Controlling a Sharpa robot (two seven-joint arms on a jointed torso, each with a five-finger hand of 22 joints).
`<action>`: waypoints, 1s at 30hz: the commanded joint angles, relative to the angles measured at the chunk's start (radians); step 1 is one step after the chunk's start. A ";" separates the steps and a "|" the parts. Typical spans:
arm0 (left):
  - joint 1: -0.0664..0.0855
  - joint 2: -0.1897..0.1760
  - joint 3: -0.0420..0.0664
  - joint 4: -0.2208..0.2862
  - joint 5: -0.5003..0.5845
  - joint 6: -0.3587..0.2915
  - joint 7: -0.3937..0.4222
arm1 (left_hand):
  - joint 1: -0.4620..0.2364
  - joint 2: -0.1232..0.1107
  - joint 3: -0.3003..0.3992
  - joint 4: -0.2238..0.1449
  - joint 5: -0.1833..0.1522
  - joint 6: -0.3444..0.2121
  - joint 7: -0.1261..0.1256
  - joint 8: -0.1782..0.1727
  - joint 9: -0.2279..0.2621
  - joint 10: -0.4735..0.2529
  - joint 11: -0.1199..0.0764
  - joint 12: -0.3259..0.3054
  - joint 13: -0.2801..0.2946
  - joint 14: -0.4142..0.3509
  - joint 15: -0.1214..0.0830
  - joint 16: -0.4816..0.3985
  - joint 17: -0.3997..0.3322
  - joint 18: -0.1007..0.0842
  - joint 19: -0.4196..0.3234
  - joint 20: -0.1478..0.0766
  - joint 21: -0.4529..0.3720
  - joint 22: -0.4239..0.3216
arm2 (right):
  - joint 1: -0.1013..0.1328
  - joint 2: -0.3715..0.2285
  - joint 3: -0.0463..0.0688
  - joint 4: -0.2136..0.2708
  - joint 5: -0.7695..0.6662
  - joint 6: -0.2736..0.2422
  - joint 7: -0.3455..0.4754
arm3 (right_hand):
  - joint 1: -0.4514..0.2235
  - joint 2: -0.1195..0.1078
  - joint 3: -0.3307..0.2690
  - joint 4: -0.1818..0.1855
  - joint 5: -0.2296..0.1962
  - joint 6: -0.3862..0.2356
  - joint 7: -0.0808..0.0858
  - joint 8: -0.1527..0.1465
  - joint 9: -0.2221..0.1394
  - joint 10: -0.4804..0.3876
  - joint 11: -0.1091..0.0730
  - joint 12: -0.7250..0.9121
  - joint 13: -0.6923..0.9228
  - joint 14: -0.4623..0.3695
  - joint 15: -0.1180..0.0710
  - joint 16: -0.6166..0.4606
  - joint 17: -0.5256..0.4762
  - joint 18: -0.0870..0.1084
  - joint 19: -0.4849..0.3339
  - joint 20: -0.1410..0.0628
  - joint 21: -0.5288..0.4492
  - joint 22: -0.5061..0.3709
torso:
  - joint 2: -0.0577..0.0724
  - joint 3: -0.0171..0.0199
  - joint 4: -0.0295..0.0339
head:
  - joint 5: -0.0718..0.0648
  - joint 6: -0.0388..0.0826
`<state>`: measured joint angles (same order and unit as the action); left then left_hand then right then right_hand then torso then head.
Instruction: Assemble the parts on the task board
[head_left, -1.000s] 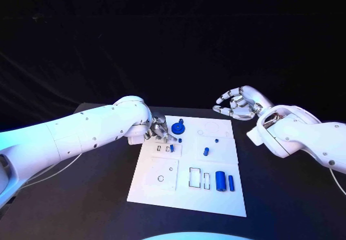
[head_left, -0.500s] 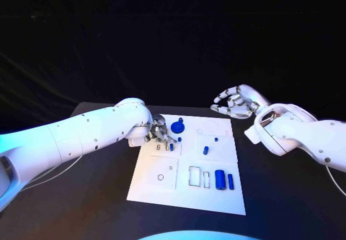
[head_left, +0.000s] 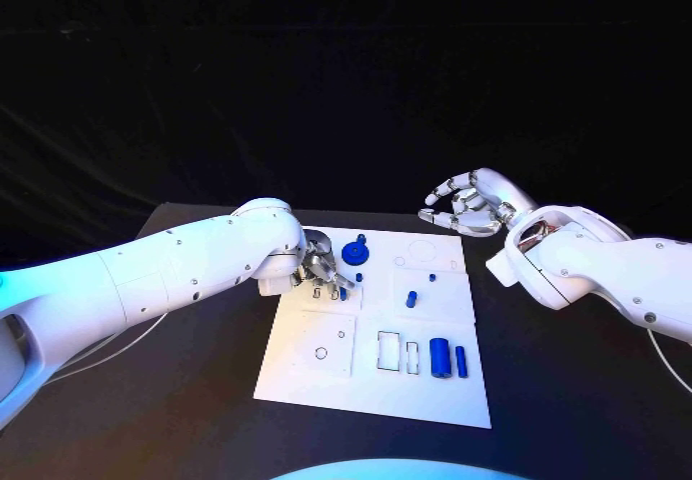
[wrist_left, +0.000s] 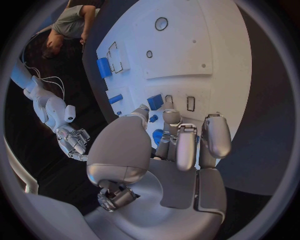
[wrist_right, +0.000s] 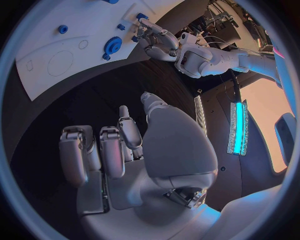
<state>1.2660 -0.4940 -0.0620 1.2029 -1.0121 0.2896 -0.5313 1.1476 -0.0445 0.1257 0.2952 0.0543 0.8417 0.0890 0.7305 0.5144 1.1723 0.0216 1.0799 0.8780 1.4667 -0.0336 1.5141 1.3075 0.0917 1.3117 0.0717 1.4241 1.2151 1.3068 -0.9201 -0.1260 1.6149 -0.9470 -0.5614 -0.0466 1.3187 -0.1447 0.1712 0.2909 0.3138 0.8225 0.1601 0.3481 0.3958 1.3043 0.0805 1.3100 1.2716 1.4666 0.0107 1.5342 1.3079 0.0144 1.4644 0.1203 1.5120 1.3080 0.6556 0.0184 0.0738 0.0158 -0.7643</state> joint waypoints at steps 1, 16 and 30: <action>-0.001 0.004 0.000 0.000 0.012 0.004 -0.002 | -0.002 0.011 0.005 -0.001 -0.002 -0.005 0.000 0.004 0.002 0.000 -0.002 0.005 0.002 0.068 -0.003 0.006 0.170 -0.015 0.007 0.001 0.007 0.002 | -0.001 0.002 0.000 -0.001 -0.012 0.014 -0.001 | -0.008 0.006 0.004 0.000 0.004 0.001 -0.001 0.006 0.001 -0.004 -0.004 -0.004 0.000 0.077 -0.006 -0.006 0.145 0.004 0.060 -0.008 -0.005 0.216 | 0.000 0.0008 0.0017 | -0.002 -0.001; -0.002 0.008 0.000 0.000 0.022 0.012 0.000 | 0.025 0.015 0.030 -0.003 -0.002 -0.011 -0.002 0.008 0.012 -0.003 -0.003 0.008 0.005 0.069 -0.005 0.007 0.173 -0.016 0.005 0.001 0.011 0.006 | -0.004 0.005 0.000 -0.004 -0.012 0.016 -0.003 | -0.008 0.007 0.004 0.000 0.006 0.002 -0.002 0.007 0.002 -0.003 -0.004 -0.004 0.000 0.077 -0.006 -0.007 0.144 0.005 0.060 -0.008 -0.005 0.215 | -0.001 0.0012 0.0044 | -0.008 -0.005; -0.005 0.016 -0.001 -0.009 0.025 0.011 0.000 | 0.032 0.017 0.039 -0.002 -0.002 -0.013 -0.002 0.008 0.014 -0.003 -0.004 0.009 0.007 0.070 -0.005 0.009 0.175 -0.016 0.006 0.001 0.012 0.009 | -0.005 0.007 0.000 -0.005 -0.012 0.016 -0.004 | -0.008 0.007 0.004 0.000 0.006 0.002 -0.002 0.007 0.002 -0.003 -0.004 -0.004 0.000 0.077 -0.006 -0.007 0.144 0.005 0.060 -0.008 -0.006 0.215 | -0.001 0.0013 0.0065 | -0.012 -0.006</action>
<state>1.2620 -0.4810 -0.0632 1.1943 -0.9965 0.2899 -0.5325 1.1724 -0.0278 0.1591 0.2952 0.0543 0.8346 0.0890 0.7342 0.5274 1.1723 0.0216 1.0834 0.8846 1.4667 -0.0335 1.5180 1.3074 0.0917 1.3116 0.0717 1.4318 1.2231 1.3023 -0.9140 -0.1263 1.6103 -0.9478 -0.5581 -0.0494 1.3148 -0.1408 0.1712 0.2909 0.3137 0.8225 0.1601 0.3520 0.3956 1.3043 0.0805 1.3101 1.2717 1.4666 0.0107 1.5343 1.3075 0.0144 1.4644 0.1203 1.5120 1.3076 0.6546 0.0197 0.0795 0.0047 -0.7689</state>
